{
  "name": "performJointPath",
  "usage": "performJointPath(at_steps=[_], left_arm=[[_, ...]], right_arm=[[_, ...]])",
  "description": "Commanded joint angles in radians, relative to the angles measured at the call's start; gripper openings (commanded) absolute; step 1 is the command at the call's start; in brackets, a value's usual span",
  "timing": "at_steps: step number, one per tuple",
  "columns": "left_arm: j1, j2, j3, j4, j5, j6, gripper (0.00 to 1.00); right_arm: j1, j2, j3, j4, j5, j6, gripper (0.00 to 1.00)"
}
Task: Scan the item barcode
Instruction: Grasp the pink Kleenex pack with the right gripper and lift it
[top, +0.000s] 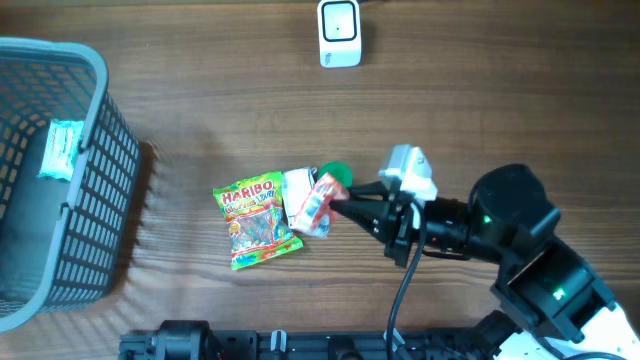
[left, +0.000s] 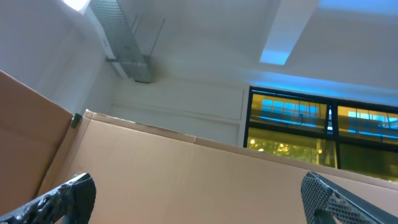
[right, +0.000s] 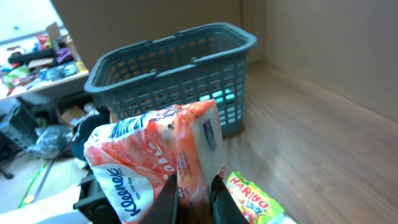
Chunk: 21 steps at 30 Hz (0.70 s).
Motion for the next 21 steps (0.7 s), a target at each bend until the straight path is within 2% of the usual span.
performJointPath(at_steps=[1, 5, 16, 19, 21], left_arm=[[0.006, -0.013, -0.005, 0.005, 0.019, -0.006, 1.00], [0.006, -0.013, -0.005, 0.002, 0.019, -0.006, 1.00], [0.006, -0.013, -0.005, -0.014, 0.013, -0.005, 1.00], [0.005, -0.011, -0.006, -0.056, -0.045, -0.006, 1.00], [0.005, -0.011, -0.006, -0.148, -0.060, -0.006, 1.00]], right_arm=[[0.034, -0.005, -0.006, 0.050, -0.012, -0.008, 0.04], [0.033, -0.005, -0.006, 0.047, -0.012, 0.177, 0.04], [0.033, -0.004, -0.006, 0.035, -0.007, 0.333, 0.04], [0.033, -0.005, -0.006, 0.036, 0.000, 0.354, 0.04], [0.033, -0.005, -0.006, 0.035, 0.048, 0.443, 0.04]])
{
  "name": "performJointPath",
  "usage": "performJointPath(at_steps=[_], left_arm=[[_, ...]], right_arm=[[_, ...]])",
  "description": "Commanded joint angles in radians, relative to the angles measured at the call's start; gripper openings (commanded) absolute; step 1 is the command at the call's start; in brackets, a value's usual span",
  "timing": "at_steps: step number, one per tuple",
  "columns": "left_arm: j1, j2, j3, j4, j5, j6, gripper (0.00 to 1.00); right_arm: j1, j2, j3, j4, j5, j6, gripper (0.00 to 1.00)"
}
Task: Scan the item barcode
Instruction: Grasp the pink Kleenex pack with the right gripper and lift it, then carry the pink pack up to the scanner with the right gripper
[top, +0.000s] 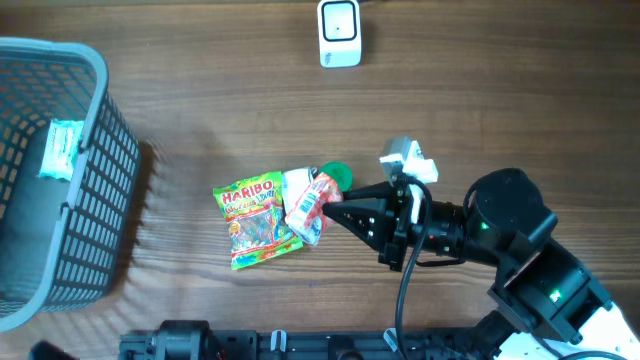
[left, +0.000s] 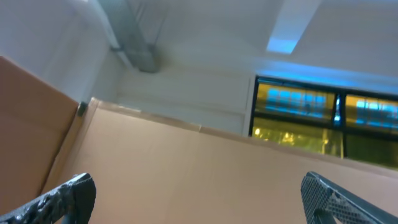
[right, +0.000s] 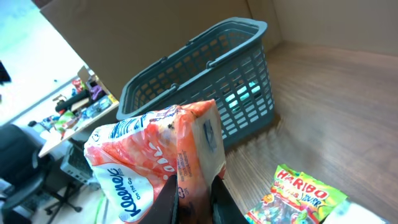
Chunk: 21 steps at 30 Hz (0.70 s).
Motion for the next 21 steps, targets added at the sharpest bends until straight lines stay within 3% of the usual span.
performJointPath(at_steps=[1, 4, 8, 10, 15, 21], left_arm=[[0.005, -0.011, -0.009, -0.155, -0.035, -0.016, 1.00], [0.005, -0.011, -0.058, -0.299, -0.035, -0.023, 1.00], [0.005, -0.011, -0.196, -0.318, -0.035, -0.023, 1.00], [0.005, -0.011, -0.265, -0.318, -0.035, -0.023, 1.00], [0.005, -0.011, -0.392, -0.324, -0.034, -0.023, 1.00], [0.005, -0.011, -0.434, -0.324, -0.008, -0.023, 1.00]], right_arm=[[0.003, -0.004, -0.001, 0.002, 0.082, 0.177, 0.04], [0.003, -0.004, -0.001, -0.008, 0.150, 0.439, 0.04], [0.003, 0.010, -0.001, -0.135, 0.368, 0.921, 0.04], [0.003, 0.040, -0.001, -0.167, 0.418, 1.079, 0.05], [-0.009, 0.214, 0.000, -0.005, 0.356, 1.237, 0.04], [-0.152, 0.499, 0.000, 0.299, 0.011, 1.350, 0.04]])
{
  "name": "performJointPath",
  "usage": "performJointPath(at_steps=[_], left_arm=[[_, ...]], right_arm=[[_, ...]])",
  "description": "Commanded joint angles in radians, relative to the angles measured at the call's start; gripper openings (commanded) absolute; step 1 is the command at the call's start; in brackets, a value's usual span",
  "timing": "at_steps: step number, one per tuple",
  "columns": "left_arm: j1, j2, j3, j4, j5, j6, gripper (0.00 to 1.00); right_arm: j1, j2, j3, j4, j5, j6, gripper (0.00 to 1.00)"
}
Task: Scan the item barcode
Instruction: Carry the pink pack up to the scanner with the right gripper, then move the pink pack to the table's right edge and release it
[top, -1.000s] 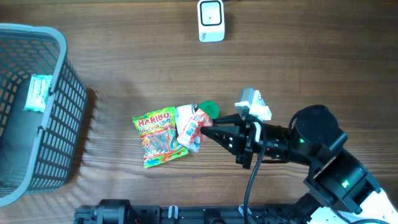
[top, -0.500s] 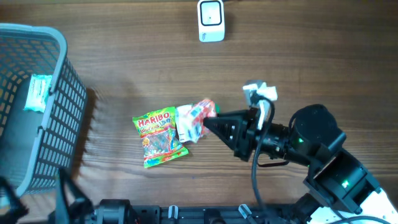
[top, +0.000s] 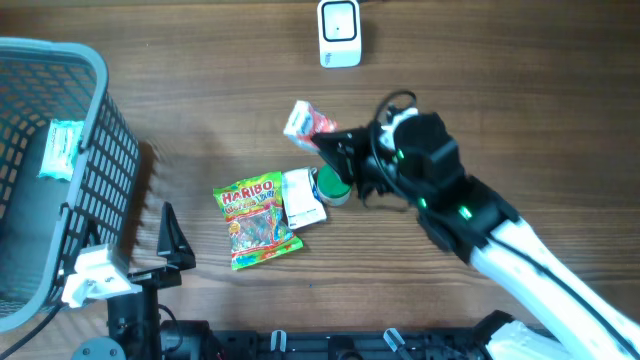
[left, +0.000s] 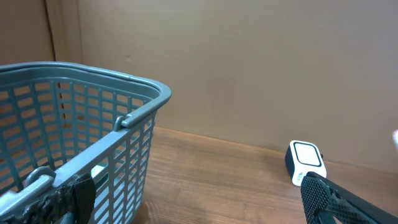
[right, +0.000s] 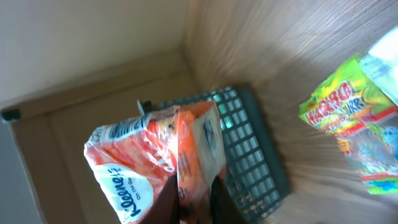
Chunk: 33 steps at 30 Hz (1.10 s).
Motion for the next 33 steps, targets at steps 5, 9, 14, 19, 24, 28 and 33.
performJointPath(at_steps=[5, 9, 14, 19, 24, 28, 33], left_arm=[[0.005, -0.008, -0.022, -0.013, 0.051, -0.013, 1.00], [0.005, -0.008, -0.022, -0.062, 0.051, -0.013, 1.00], [0.005, -0.008, -0.022, -0.197, 0.050, -0.013, 1.00], [0.005, -0.008, -0.023, -0.470, 0.051, -0.013, 1.00], [0.005, -0.008, -0.023, -0.471, 0.050, -0.013, 1.00], [0.005, -0.008, -0.023, -0.471, 0.050, -0.013, 1.00], [0.005, -0.008, -0.023, -0.471, 0.050, -0.013, 1.00]], right_arm=[[-0.262, 0.393, 0.009, 0.640, -0.494, 0.365, 0.05], [-0.338, 0.537, 0.074, 0.761, -0.506, 0.406, 0.05], [-0.373, 0.657, 0.217, 0.663, -0.456, 0.406, 0.05], [-0.377, 0.822, 0.407, 0.590, -0.376, 0.406, 0.05], [-0.379, 0.996, 0.618, 0.566, -0.336, 0.407, 0.05], [-0.377, 1.119, 0.748, 0.564, -0.282, 0.407, 0.04], [-0.375, 1.131, 0.749, 0.518, -0.253, 0.407, 0.05]])
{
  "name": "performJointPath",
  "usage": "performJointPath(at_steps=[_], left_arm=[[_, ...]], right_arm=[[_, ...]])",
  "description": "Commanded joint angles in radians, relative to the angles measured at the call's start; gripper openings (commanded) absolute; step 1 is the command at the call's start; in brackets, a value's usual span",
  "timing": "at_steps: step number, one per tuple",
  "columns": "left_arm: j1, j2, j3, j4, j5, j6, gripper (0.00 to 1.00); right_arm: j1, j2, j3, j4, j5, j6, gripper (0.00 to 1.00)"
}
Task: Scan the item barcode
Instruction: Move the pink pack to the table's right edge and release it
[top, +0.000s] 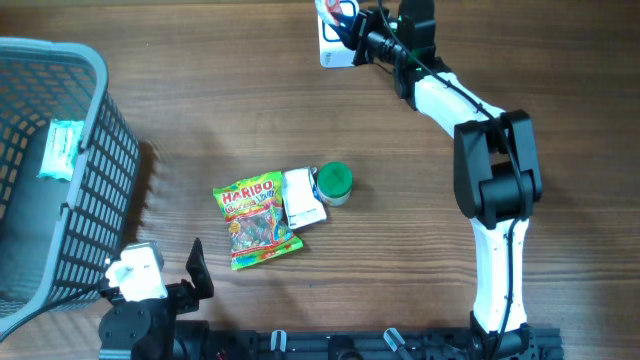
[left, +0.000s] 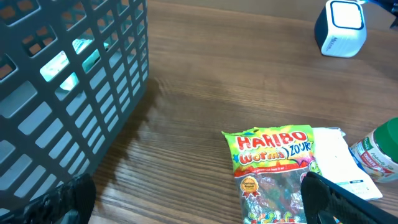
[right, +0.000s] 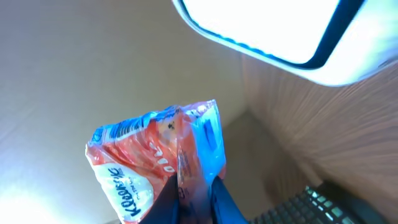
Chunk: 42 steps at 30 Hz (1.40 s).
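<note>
An orange-and-white Kleenex tissue pack (right: 152, 155) is pinched in my right gripper (right: 189, 186), which is shut on its seam. The pack hangs right in front of the white barcode scanner (right: 280, 31), and blue light falls on its upper edge. Overhead, the right gripper (top: 352, 25) reaches to the table's far edge and holds the pack (top: 333, 10) over the scanner (top: 335, 50). My left gripper (left: 196, 186) stands open and low near the front edge, holding nothing. Overhead, the left gripper (top: 192, 280) is at the bottom left.
A Haribo bag (top: 255, 222), a white packet (top: 303, 198) and a green-lidded container (top: 332, 183) lie together mid-table. A grey basket (top: 95, 160) with a pale green packet (top: 62, 148) inside stands at the left. The right arm (top: 495, 170) spans the table's right side.
My right gripper has carried the tissue pack from above the middle of the table to the scanner at the far edge. The left wrist view has tipped down from the basket rim to the table.
My right gripper first held the tissue pack low beside the Haribo bag, while the left wrist view showed only the ceiling. Then the pack was raised above the pile and the left arm appeared at the front left. Now the pack is at the scanner.
</note>
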Motion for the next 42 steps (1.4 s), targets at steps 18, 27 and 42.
performJointPath(at_steps=[18, 27, 42], left_arm=[[0.005, -0.007, -0.003, 0.004, 0.008, -0.006, 1.00], [0.005, -0.007, -0.003, 0.004, 0.008, -0.006, 1.00], [0.005, -0.007, -0.003, 0.004, 0.008, -0.006, 1.00]], right_arm=[[-0.060, -0.362, 0.027, -0.512, 0.224, -0.829, 0.05], [-0.110, -0.402, 0.027, -0.914, 0.628, -0.836, 0.04], [-0.653, -0.282, -0.057, -1.317, 1.150, -0.837, 0.04]])
